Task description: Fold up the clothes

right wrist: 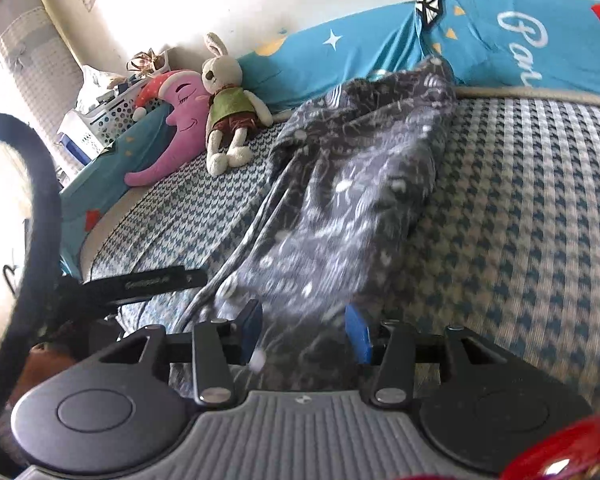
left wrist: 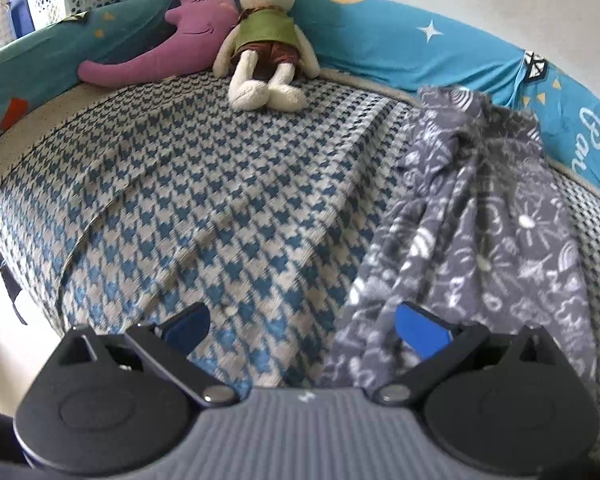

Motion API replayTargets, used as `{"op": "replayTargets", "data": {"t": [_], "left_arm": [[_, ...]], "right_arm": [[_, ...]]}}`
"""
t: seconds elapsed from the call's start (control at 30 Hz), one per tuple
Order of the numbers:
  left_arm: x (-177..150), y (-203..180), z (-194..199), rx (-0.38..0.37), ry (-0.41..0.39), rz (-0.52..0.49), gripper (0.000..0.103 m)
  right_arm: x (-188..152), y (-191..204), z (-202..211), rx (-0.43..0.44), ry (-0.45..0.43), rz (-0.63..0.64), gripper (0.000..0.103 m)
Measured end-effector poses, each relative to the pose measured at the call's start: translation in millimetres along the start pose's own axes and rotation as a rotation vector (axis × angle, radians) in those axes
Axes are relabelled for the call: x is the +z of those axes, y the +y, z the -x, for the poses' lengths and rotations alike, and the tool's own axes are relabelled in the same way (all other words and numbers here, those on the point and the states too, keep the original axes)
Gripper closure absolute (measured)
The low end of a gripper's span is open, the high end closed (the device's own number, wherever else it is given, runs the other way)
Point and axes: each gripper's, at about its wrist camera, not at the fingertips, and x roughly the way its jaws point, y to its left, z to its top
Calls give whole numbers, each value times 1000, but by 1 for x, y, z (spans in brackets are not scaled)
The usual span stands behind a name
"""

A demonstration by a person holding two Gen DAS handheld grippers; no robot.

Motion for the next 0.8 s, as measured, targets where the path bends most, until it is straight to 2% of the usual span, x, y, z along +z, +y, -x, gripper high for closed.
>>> {"op": "replayTargets", "data": {"t": [0.5, 0.8], "left_arm": [[25, -50, -19, -78, 53, -81, 0], [52, -80, -22, -123, 31, -154, 0]], "right_arm": [[41, -31, -23, -28, -44, -75, 56], [66, -61, -34, -44, -91, -177, 56]]}}
